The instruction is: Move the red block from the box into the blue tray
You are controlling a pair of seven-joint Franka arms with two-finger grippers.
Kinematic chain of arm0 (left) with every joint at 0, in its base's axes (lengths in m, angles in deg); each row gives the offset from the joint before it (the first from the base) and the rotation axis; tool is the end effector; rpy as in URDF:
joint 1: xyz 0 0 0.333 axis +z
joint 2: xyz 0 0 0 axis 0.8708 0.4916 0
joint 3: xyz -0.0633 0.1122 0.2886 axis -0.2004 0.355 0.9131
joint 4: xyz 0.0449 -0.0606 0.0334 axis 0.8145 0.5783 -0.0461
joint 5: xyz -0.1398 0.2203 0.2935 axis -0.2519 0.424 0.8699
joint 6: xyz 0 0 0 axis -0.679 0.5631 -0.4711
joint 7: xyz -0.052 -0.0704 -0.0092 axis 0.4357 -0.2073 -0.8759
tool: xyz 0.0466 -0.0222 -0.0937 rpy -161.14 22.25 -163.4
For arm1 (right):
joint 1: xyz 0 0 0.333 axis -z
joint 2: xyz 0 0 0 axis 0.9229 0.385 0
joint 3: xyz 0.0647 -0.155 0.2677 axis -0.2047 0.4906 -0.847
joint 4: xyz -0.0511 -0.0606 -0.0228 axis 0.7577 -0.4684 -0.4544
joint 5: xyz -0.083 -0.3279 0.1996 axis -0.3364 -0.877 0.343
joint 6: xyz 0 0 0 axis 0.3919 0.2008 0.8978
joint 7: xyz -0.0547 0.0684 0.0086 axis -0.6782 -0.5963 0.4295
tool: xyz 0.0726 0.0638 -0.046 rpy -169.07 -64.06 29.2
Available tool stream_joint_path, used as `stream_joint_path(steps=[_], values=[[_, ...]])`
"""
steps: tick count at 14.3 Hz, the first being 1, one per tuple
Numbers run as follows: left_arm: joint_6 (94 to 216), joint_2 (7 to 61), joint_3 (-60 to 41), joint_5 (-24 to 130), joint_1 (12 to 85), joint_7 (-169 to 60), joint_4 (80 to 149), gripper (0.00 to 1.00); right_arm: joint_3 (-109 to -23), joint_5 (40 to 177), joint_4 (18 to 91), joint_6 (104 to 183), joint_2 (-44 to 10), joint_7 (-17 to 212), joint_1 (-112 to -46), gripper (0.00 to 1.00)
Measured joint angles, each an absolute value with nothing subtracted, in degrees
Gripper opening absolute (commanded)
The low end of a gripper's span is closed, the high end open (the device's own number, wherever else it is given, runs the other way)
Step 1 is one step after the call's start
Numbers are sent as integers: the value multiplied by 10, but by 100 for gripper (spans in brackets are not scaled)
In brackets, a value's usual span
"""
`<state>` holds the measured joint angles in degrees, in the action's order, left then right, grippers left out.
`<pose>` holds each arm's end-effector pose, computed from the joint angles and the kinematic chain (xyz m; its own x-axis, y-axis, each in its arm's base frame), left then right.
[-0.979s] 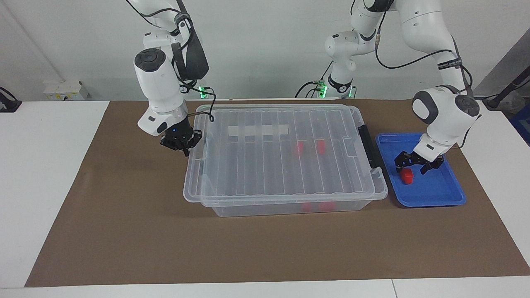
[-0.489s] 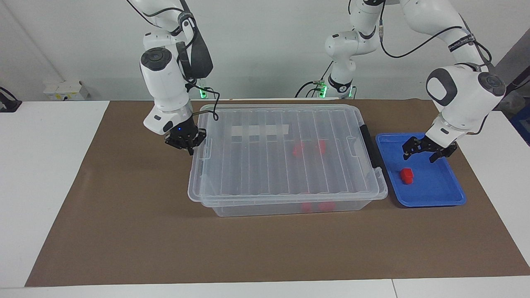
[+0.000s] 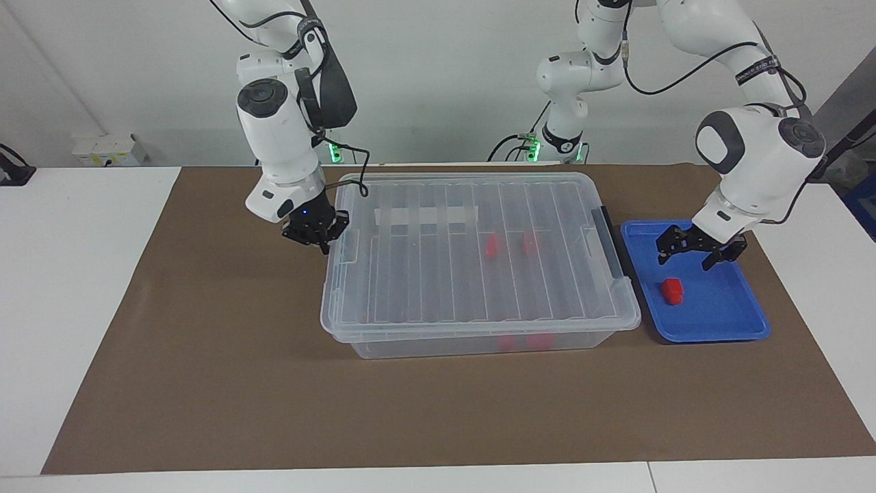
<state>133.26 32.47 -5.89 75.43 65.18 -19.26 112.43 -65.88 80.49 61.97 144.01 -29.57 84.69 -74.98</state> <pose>0.5989 0.0519 0.4395 0.9717 -0.2329 0.0399 -0.2342 -0.9718 0.0292 0.5570 0.1483 0.4653 0.9846 0.1605 0.0686 0.1640 -0.9853 -0.0480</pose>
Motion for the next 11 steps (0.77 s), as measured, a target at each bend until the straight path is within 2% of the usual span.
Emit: stream_joint_path(steps=[4, 7, 11], values=[[1321, 284, -59, 754, 646, -193, 1109, 100, -659, 805, 620, 1440, -296, 847, -750, 0], [1254, 238, -60, 754, 645, -193, 1090, 100, -658, 806, 620, 1440, -296, 847, -750, 0], [1057, 222, -82, 754, 635, -265, 974, 100, -656, 806, 621, 1440, -296, 847, -742, 0]])
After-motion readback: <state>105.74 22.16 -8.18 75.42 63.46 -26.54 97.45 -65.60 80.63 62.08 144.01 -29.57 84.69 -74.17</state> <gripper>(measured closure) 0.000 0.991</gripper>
